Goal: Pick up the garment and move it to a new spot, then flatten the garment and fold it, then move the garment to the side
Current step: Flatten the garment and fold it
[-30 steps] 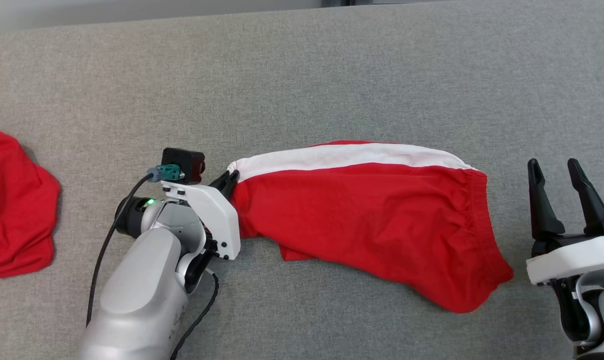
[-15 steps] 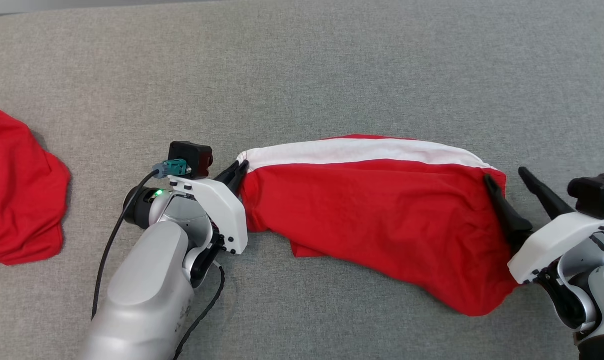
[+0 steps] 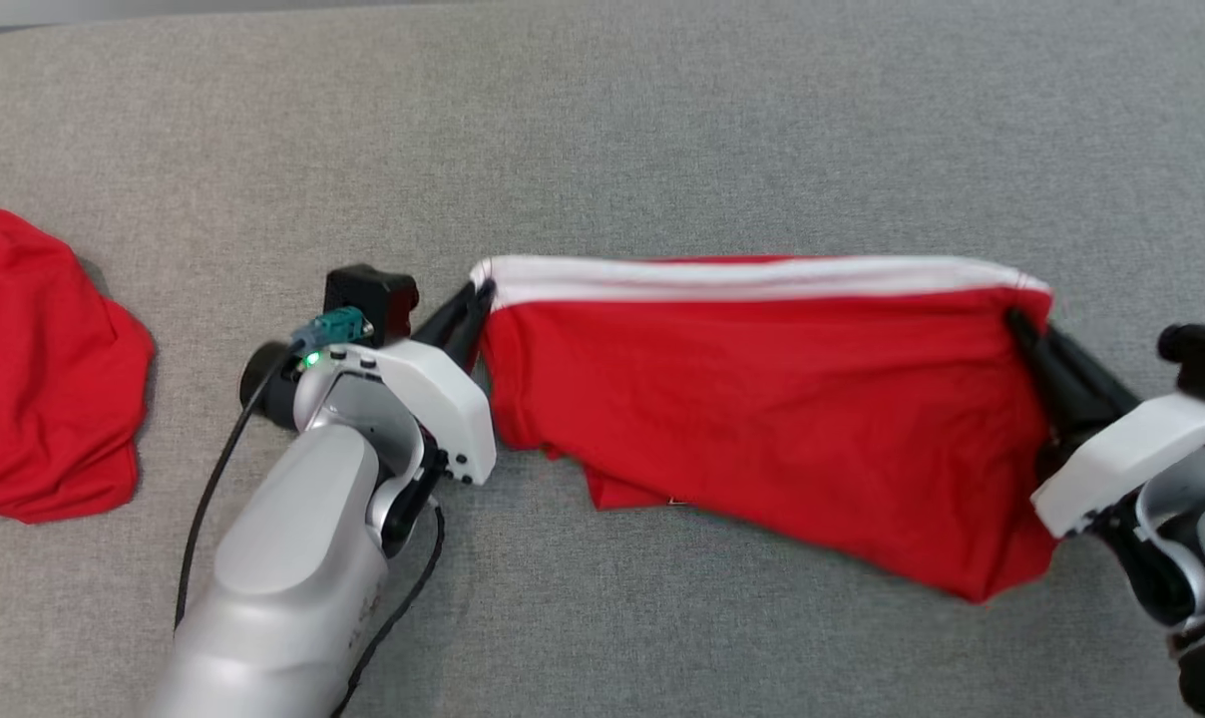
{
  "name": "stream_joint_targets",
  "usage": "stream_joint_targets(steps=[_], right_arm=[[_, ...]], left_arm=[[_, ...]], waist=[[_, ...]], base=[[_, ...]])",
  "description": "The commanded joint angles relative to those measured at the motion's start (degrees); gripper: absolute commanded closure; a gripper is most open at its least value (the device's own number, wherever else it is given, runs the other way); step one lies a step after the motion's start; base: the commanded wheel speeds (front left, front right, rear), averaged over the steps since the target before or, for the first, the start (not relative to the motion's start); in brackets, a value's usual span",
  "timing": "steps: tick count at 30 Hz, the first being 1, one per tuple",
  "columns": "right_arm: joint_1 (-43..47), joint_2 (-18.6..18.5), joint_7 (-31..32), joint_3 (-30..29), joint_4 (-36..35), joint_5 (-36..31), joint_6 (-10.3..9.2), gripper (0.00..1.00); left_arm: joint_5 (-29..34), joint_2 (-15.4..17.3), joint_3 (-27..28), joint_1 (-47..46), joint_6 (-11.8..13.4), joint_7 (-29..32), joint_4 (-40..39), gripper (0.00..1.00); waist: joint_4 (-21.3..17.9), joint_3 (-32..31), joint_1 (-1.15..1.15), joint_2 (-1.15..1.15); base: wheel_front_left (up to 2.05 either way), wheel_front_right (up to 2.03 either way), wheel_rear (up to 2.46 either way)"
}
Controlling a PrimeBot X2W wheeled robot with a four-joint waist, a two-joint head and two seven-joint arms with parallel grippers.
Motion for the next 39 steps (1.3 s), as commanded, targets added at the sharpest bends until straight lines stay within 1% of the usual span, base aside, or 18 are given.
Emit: stream_joint_targets(steps=[1,6,9,15,20,25,31,36,39], right_arm=[[-1.0,-0.6,-1.6,-0.9,-0.3,-0.6,0.01,1.0],[-3.8,-0.8,-6.6,-3.5,-0.9,-2.6,0.01,1.0],[-6.0,-0.9,-8.2,-5.1,-1.2,-3.5,0.01,1.0],[-12.6,-0.7,-9.1,-7.4,-2.2,-5.2,0.01,1.0],[-19.7,-0.7,-8.1,-7.2,-1.9,-6.0,0.01,1.0],[-26.8,-0.8,-7.3,-6.0,0.4,-5.2,0.01,1.0],[-32.6,-0.1,-7.3,-3.5,4.8,-3.8,0.01,1.0],[-35.9,0.4,-7.7,-1.6,8.9,-2.3,0.01,1.0],[-38.4,1.1,-8.6,-0.3,12.2,-1.5,0.01,1.0]], left_arm=[[0.4,0.5,0.0,-1.5,0.2,-1.3,-0.8,1.0],[2.3,1.3,-0.6,-4.1,0.3,-5.9,-4.8,1.0],[2.9,1.8,-0.9,-6.2,0.2,-7.4,-8.1,1.0],[2.9,2.4,0.2,-12.0,0.5,-7.8,-14.6,1.0],[2.0,2.7,1.6,-18.4,0.5,-5.9,-17.0,1.0],[1.1,2.9,3.0,-25.0,0.3,-4.5,-15.6,1.0],[0.3,2.4,3.4,-30.3,0.2,-4.1,-11.1,1.0],[-0.3,1.7,2.3,-33.2,-0.2,-4.2,-6.1,1.0],[-0.6,1.2,2.0,-35.8,-0.3,-5.8,-2.6,1.0]], waist=[[-0.1,-0.4,0.0,0.0],[-0.4,-2.3,0.0,0.0],[-0.5,-3.7,0.0,0.0],[-0.8,-6.5,0.0,0.0],[-1.2,-8.7,0.0,0.0],[-1.7,-10.4,0.0,0.0],[-2.2,-11.4,0.0,0.0],[-2.2,-10.0,0.0,0.0],[-2.4,-8.3,0.0,0.0]], base=[[0.0,0.0,0.0],[0.0,0.0,0.0],[0.0,0.0,0.0],[0.0,0.0,0.0],[0.0,0.0,0.0],[0.0,0.0,0.0],[0.0,0.0,0.0],[0.0,0.0,0.0],[0.0,0.0,0.0]])
